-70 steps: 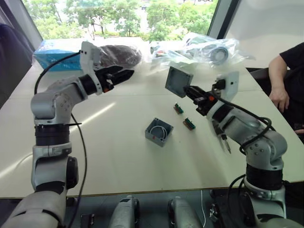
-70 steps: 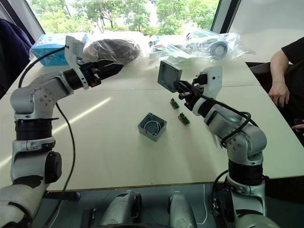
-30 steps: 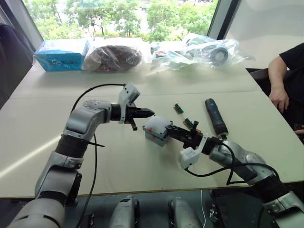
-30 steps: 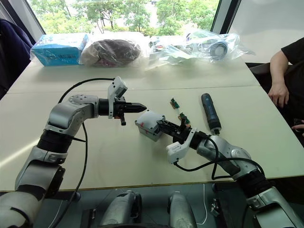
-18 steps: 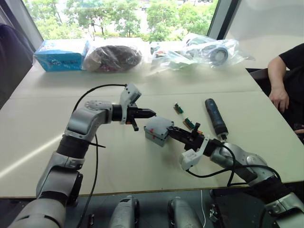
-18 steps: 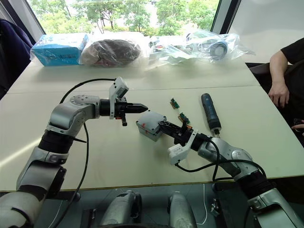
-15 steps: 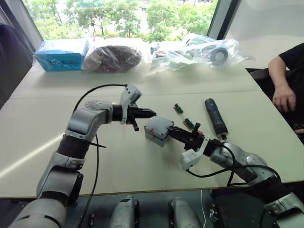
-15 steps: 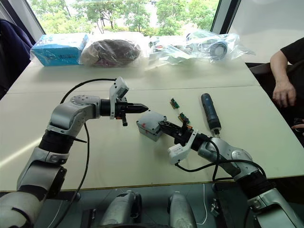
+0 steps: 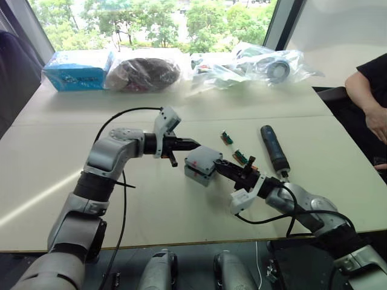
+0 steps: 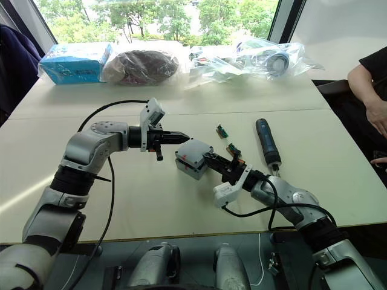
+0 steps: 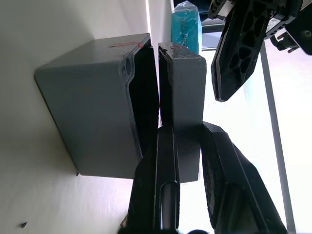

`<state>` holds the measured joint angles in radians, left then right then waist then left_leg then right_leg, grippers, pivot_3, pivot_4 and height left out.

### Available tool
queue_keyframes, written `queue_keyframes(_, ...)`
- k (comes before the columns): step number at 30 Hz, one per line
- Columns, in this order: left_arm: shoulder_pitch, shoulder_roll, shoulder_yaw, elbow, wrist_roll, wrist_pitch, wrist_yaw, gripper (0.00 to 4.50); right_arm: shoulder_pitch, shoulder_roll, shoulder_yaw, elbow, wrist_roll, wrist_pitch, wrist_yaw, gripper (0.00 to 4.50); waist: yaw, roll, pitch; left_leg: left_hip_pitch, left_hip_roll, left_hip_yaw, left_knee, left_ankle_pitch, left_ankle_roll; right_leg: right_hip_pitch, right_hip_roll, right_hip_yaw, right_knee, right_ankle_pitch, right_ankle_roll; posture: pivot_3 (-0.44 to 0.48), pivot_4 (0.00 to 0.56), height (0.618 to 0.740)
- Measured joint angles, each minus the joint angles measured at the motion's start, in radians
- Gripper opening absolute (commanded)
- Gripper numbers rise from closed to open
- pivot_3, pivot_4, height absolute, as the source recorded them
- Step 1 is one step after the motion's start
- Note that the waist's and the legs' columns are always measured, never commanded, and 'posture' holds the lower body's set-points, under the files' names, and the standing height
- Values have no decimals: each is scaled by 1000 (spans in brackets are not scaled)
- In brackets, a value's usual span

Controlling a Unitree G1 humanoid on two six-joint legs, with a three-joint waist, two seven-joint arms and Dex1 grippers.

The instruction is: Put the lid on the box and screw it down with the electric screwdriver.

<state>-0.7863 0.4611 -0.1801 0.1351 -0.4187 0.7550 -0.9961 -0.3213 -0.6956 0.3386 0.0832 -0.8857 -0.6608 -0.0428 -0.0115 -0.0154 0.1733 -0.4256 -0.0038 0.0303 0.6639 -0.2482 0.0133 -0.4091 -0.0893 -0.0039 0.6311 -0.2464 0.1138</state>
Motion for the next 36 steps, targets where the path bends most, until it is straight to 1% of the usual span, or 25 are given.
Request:
queue_keyframes(16, 0, -2, -4, -2, 12, 3, 2, 26, -4, 9, 6, 27, -16, -4, -32, 104, 1, 0, 0, 0, 0, 0, 1, 0, 0, 1, 0, 0, 0, 0, 0, 0, 150, 740)
queue_keyframes(23, 0, -12, -61, -13, 46, -5, -4, 26, 2, 9, 9, 27, -27, -4, -45, 104, 2, 0, 0, 1, 0, 0, 1, 0, 0, 1, 0, 0, 0, 0, 0, 0, 150, 740)
queue_keyframes(36, 0, -30, -69, -15, 61, -5, -5, 26, 50, -2, 0, -12, -86, 1, -119, 104, 0, 0, 0, 1, 0, 0, 1, 0, 0, 1, 0, 0, 0, 0, 0, 0, 150, 740)
